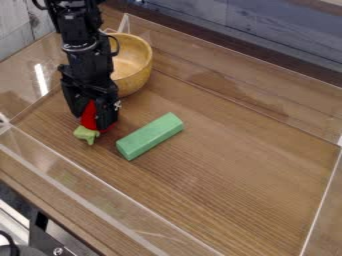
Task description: Move the red object to the right side of the table
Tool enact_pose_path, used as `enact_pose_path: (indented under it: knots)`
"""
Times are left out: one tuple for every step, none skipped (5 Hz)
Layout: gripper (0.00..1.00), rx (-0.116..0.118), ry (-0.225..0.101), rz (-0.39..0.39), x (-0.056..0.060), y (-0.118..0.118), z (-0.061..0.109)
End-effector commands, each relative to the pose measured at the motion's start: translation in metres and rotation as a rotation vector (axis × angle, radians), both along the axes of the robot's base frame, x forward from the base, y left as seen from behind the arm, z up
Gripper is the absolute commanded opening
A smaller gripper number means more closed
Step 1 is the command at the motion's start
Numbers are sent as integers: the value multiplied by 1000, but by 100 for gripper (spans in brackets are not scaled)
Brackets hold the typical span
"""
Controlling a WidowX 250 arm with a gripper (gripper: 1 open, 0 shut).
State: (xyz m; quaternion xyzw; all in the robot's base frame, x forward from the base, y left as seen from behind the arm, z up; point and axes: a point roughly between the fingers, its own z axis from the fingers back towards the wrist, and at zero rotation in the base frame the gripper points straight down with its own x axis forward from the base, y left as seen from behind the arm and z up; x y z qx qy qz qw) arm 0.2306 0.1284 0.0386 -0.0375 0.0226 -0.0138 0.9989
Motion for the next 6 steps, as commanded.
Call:
enact_pose_path:
  knots:
    - [100, 5, -30, 19, 4, 3, 8]
    - [100, -3, -28, 27, 5, 2, 10]
    - [100, -9, -25, 35, 6, 2, 10]
    - [100, -14, -20, 42, 6, 2, 10]
    - [100, -20, -16, 49, 7, 2, 11]
    - [100, -24, -12, 56, 7, 3, 11]
